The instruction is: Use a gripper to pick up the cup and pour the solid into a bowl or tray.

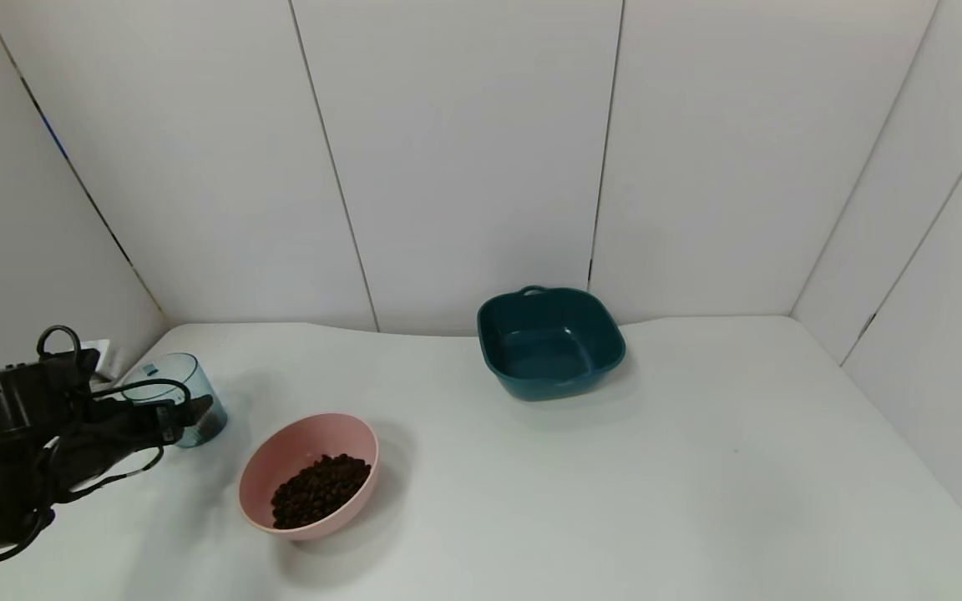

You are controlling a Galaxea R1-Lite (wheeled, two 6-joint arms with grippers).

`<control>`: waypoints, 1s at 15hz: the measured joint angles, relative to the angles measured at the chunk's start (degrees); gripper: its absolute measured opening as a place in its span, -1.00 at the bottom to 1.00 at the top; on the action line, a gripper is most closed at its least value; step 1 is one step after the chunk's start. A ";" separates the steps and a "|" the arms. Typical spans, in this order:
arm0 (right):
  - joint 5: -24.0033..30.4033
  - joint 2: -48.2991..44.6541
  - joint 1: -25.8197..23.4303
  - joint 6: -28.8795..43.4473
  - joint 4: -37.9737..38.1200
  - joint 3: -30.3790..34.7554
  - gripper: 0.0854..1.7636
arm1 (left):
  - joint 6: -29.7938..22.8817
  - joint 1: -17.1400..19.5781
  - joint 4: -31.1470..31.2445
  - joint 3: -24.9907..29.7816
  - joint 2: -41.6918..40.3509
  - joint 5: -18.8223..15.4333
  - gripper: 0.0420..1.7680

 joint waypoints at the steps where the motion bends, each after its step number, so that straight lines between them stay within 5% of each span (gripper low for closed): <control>1: 0.00 0.00 0.00 -0.02 0.00 0.00 0.94 | 0.16 0.13 0.17 1.16 -1.83 0.06 0.89; 15: 0.02 0.00 0.00 0.00 0.00 0.00 0.94 | 2.86 -1.99 12.90 21.02 -44.08 -4.29 0.93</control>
